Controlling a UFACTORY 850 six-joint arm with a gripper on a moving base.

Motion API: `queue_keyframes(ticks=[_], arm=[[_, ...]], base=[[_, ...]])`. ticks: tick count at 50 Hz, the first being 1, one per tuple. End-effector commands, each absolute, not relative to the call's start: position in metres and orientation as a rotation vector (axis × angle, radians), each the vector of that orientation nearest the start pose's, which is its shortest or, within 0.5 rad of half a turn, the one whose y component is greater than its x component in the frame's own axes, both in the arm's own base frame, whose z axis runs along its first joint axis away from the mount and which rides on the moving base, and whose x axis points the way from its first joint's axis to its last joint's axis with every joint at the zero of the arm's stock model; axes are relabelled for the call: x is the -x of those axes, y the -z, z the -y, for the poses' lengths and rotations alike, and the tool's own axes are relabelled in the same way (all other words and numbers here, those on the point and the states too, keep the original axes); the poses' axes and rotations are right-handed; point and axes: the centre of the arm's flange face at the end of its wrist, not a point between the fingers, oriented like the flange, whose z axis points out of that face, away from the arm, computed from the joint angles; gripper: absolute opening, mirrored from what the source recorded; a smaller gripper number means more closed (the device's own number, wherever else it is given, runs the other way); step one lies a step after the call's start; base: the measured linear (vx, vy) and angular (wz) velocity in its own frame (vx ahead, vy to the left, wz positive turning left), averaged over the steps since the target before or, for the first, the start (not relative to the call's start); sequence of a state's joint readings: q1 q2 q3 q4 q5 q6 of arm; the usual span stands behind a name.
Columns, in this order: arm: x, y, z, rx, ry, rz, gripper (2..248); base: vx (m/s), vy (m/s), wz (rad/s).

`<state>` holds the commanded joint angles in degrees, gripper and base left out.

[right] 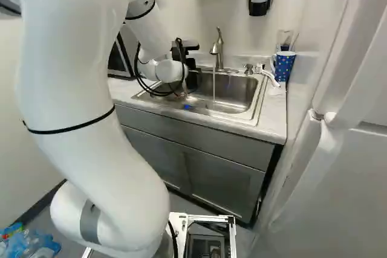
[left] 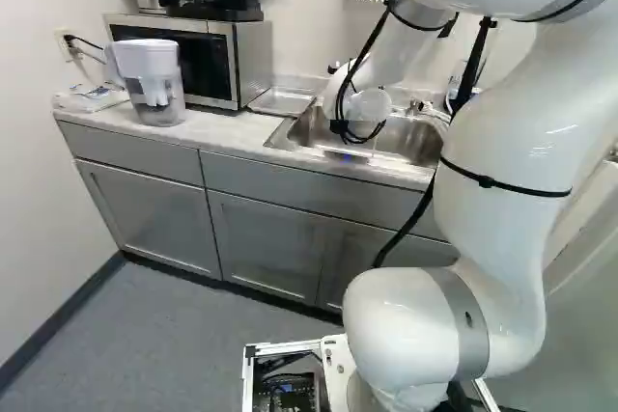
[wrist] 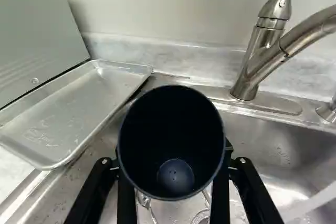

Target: Rinse the cup and place it in the tray

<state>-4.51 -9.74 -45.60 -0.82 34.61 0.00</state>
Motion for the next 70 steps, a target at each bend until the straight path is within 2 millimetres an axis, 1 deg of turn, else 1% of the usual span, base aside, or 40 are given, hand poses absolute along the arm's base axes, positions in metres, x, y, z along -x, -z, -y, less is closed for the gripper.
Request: queue_keyframes(ticks=[15, 40, 70], arm=[[-0.517, -0.461, 0.045, 2.608, 1.840, -0.092, 125], [-0.492, -0.462, 0.063, 2.631, 1.843, -0.146, 125], [-0.475, -0.458, 0.089, 2.696, 1.784, -0.251, 125]], base=[[0.000, 0.000, 0.000], [0.000, 0.000, 0.000], [0.000, 0.000, 0.000]])
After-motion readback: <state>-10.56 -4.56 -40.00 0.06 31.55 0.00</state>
